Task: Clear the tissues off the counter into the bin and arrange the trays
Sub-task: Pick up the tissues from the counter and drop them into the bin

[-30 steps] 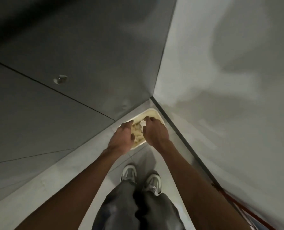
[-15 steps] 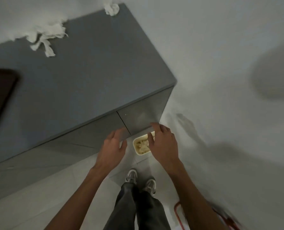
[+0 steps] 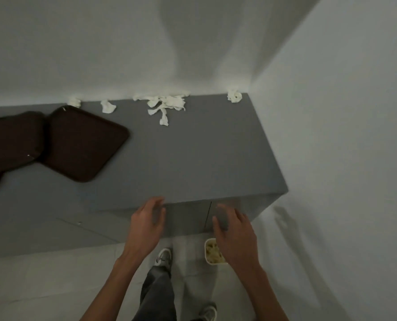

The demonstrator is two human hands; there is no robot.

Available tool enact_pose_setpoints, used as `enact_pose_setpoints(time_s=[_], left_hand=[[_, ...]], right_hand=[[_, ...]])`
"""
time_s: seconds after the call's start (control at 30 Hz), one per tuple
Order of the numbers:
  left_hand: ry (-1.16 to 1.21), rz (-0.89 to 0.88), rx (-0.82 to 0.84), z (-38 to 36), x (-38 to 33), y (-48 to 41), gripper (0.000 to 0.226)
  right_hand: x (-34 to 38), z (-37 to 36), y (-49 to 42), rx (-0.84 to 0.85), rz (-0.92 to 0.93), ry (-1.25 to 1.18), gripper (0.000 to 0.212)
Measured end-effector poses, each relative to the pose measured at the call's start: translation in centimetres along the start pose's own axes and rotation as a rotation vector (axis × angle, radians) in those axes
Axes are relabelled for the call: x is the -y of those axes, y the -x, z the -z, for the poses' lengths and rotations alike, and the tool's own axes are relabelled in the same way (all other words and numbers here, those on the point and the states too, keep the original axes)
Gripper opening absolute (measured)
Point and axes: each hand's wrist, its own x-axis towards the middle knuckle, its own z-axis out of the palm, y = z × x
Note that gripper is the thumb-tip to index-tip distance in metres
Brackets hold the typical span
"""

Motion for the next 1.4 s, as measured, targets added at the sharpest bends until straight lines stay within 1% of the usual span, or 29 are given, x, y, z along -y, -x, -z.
enact_pose_setpoints(time_s=[0.1, 0.2, 0.37, 0.47, 0.7, 0.8, 0.87, 0.93, 1.0, 1.03, 1.1, 1.17, 1.23, 1.27, 1.3, 1.37, 1.4], left_hand=[[0.025, 0.042, -0.006, 2.1, 2.0, -2.7, 0.025], [0.018, 0.061, -0.028, 3.5, 4.4, -6.5, 0.023], [0.001, 0.062, -0.006, 5.8, 7.9, -13.2, 0.026], [0.017, 0.070, 0.000, 6.8, 9.9, -16.4, 0.028], [-0.009, 0.019, 0.072, 10.0, 13.1, -23.9, 0.031], [-0.004, -0.022, 0.097, 10.7, 13.7, -25.7, 0.030], [0.002, -0.039, 0.100, 10.9, 14.1, -26.5, 0.029], [0.005, -0.055, 0.096, 11.0, 14.4, -27.1, 0.028], [0.016, -0.068, 0.102, 11.1, 14.7, -27.4, 0.028], [0.024, -0.069, 0.106, 11.2, 14.8, -27.5, 0.029], [0.042, -0.065, 0.111, 11.1, 15.0, -27.8, 0.029], [0.052, -0.062, 0.117, 11.0, 15.0, -28.3, 0.031], [0.062, -0.072, 0.116, 10.9, 14.5, -29.1, 0.033], [0.062, -0.088, 0.127, 10.9, 14.2, -29.5, 0.035], [0.060, -0.110, 0.154, 10.9, 13.7, -30.0, 0.039], [0.063, -0.185, 0.231, 10.7, 12.5, -30.8, 0.056], [0.074, -0.229, 0.269, 10.5, 11.9, -31.2, 0.066]], right_hand=[[2.6, -1.6, -3.4, 0.007, 0.058, -0.034, 0.036], [5.2, -3.9, -7.4, 0.028, 0.095, 0.007, 0.039], [9.8, -8.3, -15.5, 0.116, 0.142, 0.031, 0.038], [12.5, -11.3, -20.9, 0.166, 0.108, 0.051, 0.039], [17.4, -18.2, -35.2, 0.274, 0.065, 0.117, 0.051], [17.9, -20.7, -39.9, 0.326, 0.048, 0.143, 0.063], [17.4, -22.4, -41.8, 0.370, 0.083, 0.196, 0.065], [16.5, -24.1, -42.4, 0.376, 0.131, 0.277, 0.067], [16.3, -24.9, -41.7, 0.346, 0.163, 0.343, 0.065], [16.4, -25.1, -41.0, 0.316, 0.173, 0.365, 0.060], [17.0, -24.9, -38.6, 0.305, 0.148, 0.322, 0.045], [17.5, -23.6, -35.8, 0.259, 0.175, 0.390, 0.035], [18.1, -22.2, -33.3, 0.218, 0.128, 0.357, 0.029], [18.7, -21.4, -32.4, 0.180, 0.124, 0.297, 0.024], [19.3, -20.7, -31.6, 0.172, 0.121, 0.171, 0.020], [20.9, -18.7, -30.6, 0.156, 0.162, 0.011, 0.018], [21.9, -17.2, -30.2, 0.167, 0.154, -0.061, 0.018]])
